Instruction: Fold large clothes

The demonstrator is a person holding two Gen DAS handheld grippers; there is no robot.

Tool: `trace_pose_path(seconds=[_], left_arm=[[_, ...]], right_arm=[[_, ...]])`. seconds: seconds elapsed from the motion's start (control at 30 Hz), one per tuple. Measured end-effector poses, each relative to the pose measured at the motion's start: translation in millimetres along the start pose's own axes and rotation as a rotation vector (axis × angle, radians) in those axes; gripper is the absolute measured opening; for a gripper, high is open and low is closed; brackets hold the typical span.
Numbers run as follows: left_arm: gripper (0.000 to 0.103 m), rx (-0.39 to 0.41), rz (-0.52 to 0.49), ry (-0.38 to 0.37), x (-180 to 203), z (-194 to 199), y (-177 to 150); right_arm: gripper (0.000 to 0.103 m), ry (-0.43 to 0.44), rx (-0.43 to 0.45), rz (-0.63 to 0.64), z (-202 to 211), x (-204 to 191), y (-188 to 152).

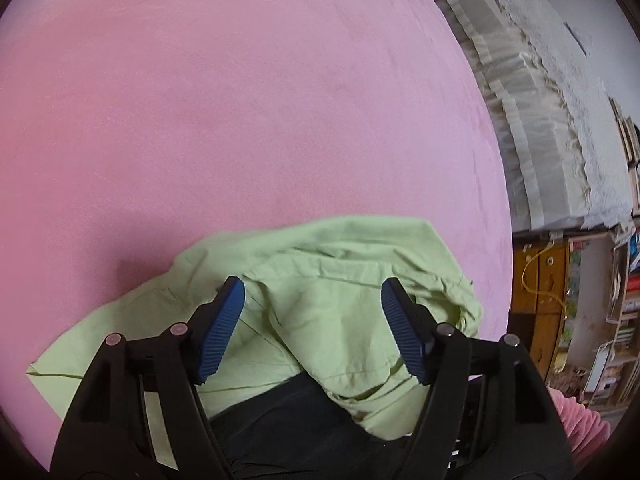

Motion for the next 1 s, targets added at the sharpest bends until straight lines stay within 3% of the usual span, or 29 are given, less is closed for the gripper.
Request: trace_pose_path(seconds=[0.03, 0.07, 0.1, 0.17, 0.23, 0.33, 0.5, 0.63, 0.73, 0.77, 0.8, 0.87, 1.0], left_arm=[[0.068, -0.009, -0.008, 0.001, 4.4, -3.3, -4.2], [0.068, -0.022, -0.018, 0.003, 9.6, -9.1, -8.4], [0.068, -0.037, -0.028, 0.002, 14.6, -13.7, -11.3], [0.068, -0.061, -0.041, -0.009, 27.9, -23.4, -17.1], [0.068, -0.077, -0.048, -0.022, 36.9, -27.2, -23.8], [0.068, -0.1, -0.075, -0.016, 48.9, -30.0, -34.0], [0.068, -0.122, -0.113, 0.033, 60.0, -31.9, -43.7], [0.068, -0.127, -0.121, 0.034, 55.6, -21.9, -52.4], [0.068, -0.133, -0.123, 0.047, 53.9, -21.4, -58.9], [0.068, -0.135, -0.122, 0.05, 53.0, -21.0, -61.1], [0.068, -0.137, -0.117, 0.057, 51.0, -19.5, -64.3], [0.068, -0.139, -0.111, 0.068, 48.1, -17.6, -69.8], [0.068, -0.116, -0.102, 0.041, 44.8, 2.5, -81.2]], right_arm=[[0.014, -0.001, 0.013, -0.044, 2.2, 4.0, -4.0], [0.036, 0.012, 0.027, -0.101, 5.0, 8.5, -7.7], [0.066, 0.039, 0.036, -0.17, 7.5, 11.2, -9.3], [0.085, 0.095, 0.061, -0.274, 11.4, 9.7, -18.4], [0.085, 0.104, 0.092, -0.336, 21.3, 17.2, -24.1], [0.085, 0.044, 0.122, -0.432, 35.2, 41.3, -34.6], [0.085, -0.087, 0.229, -0.708, 63.7, 134.7, -47.2], [0.084, -0.099, 0.302, -0.849, 66.8, 197.2, -42.9], [0.06, -0.019, 0.281, -0.904, 54.8, 220.9, -30.1], [0.046, 0.009, 0.267, -0.919, 51.3, 226.3, -25.6], [0.025, 0.039, 0.256, -0.93, 47.6, 229.6, -20.9], [0.018, 0.046, 0.251, -0.944, 44.9, 234.1, -12.2], [0.011, 0.026, 0.404, -0.819, 88.6, 221.2, 22.4]])
Point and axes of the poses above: each gripper's, at about its wrist camera, not at the fingertips, and z roughly against the way its jaws point, x to its right, y to its top, the point moved 8 cm from there along -z, roughly the way its jaws point, and after that the axes turned 13 degrees about -y, right-handed, at the moved point
